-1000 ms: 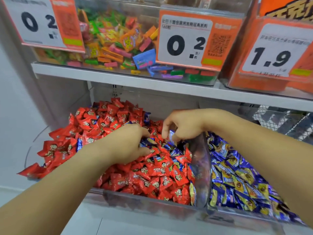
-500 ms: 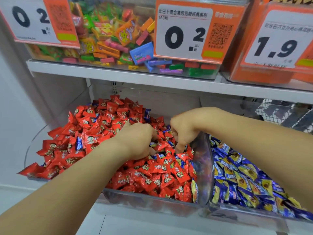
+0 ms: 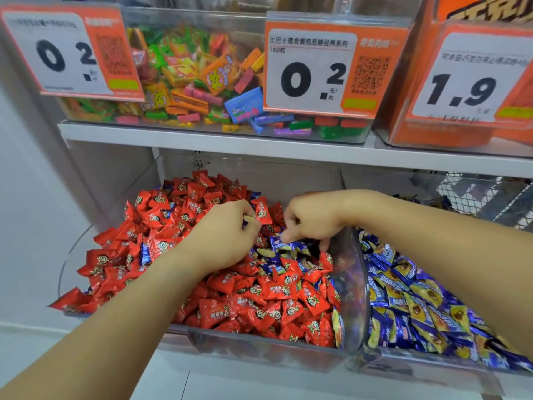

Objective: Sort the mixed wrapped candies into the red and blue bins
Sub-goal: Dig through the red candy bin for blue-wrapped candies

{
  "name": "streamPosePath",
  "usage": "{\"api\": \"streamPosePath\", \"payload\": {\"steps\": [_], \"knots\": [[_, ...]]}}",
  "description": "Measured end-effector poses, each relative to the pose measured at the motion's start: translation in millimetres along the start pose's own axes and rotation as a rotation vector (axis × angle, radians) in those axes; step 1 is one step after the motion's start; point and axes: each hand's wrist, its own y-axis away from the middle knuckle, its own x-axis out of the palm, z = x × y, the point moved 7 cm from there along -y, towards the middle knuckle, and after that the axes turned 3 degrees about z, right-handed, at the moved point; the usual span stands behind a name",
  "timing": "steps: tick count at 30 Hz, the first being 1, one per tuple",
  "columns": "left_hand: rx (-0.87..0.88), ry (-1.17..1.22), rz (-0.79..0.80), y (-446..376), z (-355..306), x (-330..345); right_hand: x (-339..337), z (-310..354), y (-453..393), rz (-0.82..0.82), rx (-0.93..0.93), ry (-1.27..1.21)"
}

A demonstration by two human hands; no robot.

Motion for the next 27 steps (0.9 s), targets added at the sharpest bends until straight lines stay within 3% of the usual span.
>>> {"api": "streamPosePath", "payload": {"steps": [5,10,17,20,22,25,27], "knots": [[-0.101,0.248,-0.105,-1,8,-14,-3,1,8,-0.022,-0.052,-0.442],[-0.053,0.238,-0.177,4,12,-26,-9,0,6,-0.141,-0.082,-0.504],[-0.08,0.188,-0.266,8,0,-31,-12,3,11,-0.152,-0.123,-0.704],[-0.133,0.274,-0.242,9,1,-27,-12,9,18,-0.126,-0.205,-0.857],[-0.163,0.397,-0.136,10,0,-15,-10,16,21,-0.085,-0.277,-0.995],[-0.206,0.914,0.028,13,-8,2,-10,24,20,-0.117,-0.344,-1.151],[-0.219,1.094,0.078,15,-11,5,-11,28,20,-0.14,-0.391,-1.208]]}}
